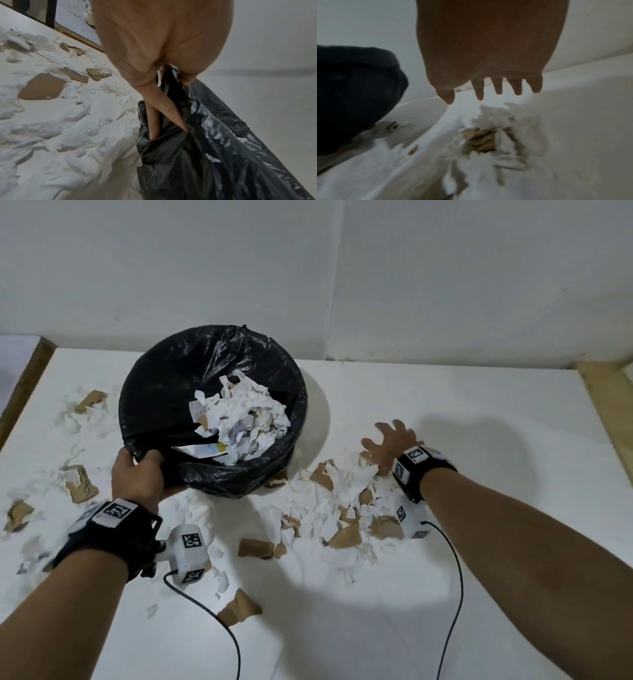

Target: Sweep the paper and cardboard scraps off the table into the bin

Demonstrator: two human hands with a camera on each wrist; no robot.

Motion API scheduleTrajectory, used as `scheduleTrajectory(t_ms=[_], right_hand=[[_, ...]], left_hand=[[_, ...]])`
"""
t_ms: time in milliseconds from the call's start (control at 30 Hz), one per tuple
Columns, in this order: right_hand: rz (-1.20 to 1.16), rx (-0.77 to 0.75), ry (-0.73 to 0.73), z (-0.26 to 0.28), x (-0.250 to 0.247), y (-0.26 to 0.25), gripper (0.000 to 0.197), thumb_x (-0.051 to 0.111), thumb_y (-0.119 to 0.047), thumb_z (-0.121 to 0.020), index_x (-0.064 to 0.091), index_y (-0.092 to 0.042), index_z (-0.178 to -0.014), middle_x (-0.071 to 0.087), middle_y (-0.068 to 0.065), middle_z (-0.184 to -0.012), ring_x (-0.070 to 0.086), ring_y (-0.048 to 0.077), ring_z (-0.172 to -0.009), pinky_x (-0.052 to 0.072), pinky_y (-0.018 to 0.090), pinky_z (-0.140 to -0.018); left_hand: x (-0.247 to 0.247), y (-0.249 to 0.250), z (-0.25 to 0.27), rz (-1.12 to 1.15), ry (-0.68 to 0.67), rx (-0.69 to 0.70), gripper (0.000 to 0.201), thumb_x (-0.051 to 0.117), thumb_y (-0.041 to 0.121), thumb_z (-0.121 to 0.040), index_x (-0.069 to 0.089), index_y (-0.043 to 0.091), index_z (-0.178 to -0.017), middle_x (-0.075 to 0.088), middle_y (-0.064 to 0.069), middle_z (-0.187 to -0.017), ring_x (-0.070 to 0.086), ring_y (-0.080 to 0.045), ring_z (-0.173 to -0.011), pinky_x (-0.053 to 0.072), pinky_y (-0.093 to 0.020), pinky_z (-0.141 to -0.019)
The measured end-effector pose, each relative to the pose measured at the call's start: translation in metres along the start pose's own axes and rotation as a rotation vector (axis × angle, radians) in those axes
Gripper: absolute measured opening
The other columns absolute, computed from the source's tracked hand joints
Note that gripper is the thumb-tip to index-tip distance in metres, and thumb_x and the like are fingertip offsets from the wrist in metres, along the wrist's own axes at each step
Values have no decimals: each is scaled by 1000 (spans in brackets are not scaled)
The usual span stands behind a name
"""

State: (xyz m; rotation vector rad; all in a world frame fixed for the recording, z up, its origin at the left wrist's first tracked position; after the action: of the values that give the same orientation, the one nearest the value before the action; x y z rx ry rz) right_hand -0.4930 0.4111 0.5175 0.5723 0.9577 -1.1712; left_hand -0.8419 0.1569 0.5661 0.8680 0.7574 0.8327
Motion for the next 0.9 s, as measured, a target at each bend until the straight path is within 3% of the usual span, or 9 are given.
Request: scheduleTrajectory(t_ms=[67,133,267,433,533,600,667,767,900], right_hand=[[69,-41,-141,4,2,15,58,42,-50,-97,23,-38,-150,5,5,-163,3,36,-149,14,54,-119],[-7,-42,-188,7,10,19,60,39,-48,-98,14,-39,-153,-1,6,-165,-2,35,-150,12,52,-121],[-234,-35,-184,26,27,-11,72,34,-61,-98,20,-21,-156,4,5,-165,11,26,-152,14,45,-121],[-253,-130,-213,62,59,-46,68,35,-60,-98,26,-23,-154,13,3,-164,16,24,-151,17,43,-122],[-198,-196,-207,70,63,-57,67,36,-62,-96,32,-24,-152,28,4,-160,29,25,-146,26,43,-118],[-187,-193,-128,61,49,-56,64,39,-59,-97,35,-24,-150,35,4,-157,38,26,-141,31,43,-114],[-181,-180,-78,45,32,-55,63,42,-56,-97,35,-24,-151,35,5,-156,39,26,-140,32,41,-113],[-155,-211,-67,26,20,-65,62,44,-55,-97,34,-26,-151,33,5,-157,37,26,-142,31,41,-115],[-32,-387,-119,19,30,-107,65,47,-58,-94,30,-35,-152,26,4,-160,33,29,-143,31,46,-115]], left_hand=[[2,-1,1,-4,6,6,22,47,5,-103,52,17,-120,63,-14,-108,66,-26,-78,61,-31,-44],[3,-3,1,-13,11,12,22,47,5,-103,52,17,-121,61,-17,-115,65,-26,-77,60,-30,-42],[4,-2,6,-14,3,8,21,47,5,-103,51,16,-121,60,-17,-118,64,-25,-77,58,-28,-41],[3,3,11,-26,-13,9,21,47,5,-102,51,16,-120,60,-16,-118,65,-25,-77,60,-31,-43],[1,7,12,-28,-36,13,24,47,5,-103,52,16,-123,62,-16,-118,66,-24,-78,67,-44,-62],[-3,8,11,-25,-34,8,28,47,6,-103,55,15,-129,63,-15,-119,67,-24,-79,64,-50,-72],[-9,8,10,-21,-18,9,30,48,6,-103,56,13,-131,64,-14,-115,68,-24,-79,64,-44,-60],[-20,8,9,-15,10,15,22,47,5,-102,54,16,-121,64,-9,-102,67,-24,-78,62,-34,-45],[-39,2,7,-15,65,5,23,47,5,-102,53,18,-121,63,-13,-113,68,-26,-81,65,-46,-63]])
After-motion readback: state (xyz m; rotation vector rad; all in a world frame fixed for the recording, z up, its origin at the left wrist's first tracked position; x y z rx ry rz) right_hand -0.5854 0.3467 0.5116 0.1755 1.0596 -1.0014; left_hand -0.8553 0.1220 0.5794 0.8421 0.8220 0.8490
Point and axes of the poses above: each hand's wrist, its own z-axis away from the middle knuckle, its own x-axis out of the palm, y = z × x, the point moved 3 cm from there along -z, towards the middle knuckle
